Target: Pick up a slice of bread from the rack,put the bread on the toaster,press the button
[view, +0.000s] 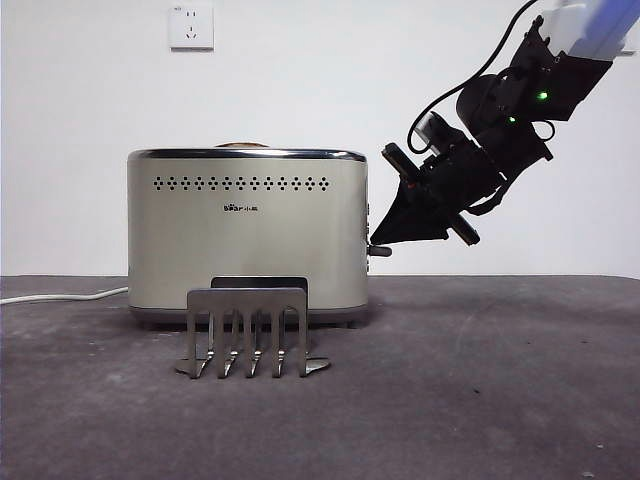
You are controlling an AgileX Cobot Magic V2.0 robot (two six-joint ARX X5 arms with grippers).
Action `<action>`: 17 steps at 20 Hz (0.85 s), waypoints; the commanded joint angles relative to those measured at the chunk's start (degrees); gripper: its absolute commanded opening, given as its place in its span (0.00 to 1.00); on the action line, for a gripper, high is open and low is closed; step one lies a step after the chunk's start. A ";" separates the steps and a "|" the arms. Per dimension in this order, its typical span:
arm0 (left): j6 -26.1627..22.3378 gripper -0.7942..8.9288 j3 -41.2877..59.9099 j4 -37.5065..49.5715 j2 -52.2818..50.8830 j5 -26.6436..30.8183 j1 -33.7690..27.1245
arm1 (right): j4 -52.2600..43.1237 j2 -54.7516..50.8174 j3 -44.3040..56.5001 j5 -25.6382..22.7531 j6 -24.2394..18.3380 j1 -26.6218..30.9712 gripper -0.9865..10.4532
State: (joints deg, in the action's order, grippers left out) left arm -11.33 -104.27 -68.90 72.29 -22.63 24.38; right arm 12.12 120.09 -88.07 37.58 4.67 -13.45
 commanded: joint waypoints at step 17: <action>0.20 0.34 -0.09 0.02 0.00 0.07 0.02 | 10.80 -22.10 1.40 -1.95 -0.81 1.84 0.08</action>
State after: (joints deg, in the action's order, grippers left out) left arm -11.31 -104.25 -68.93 72.31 -22.55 24.38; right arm 22.68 97.86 -86.98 35.55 4.45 -11.35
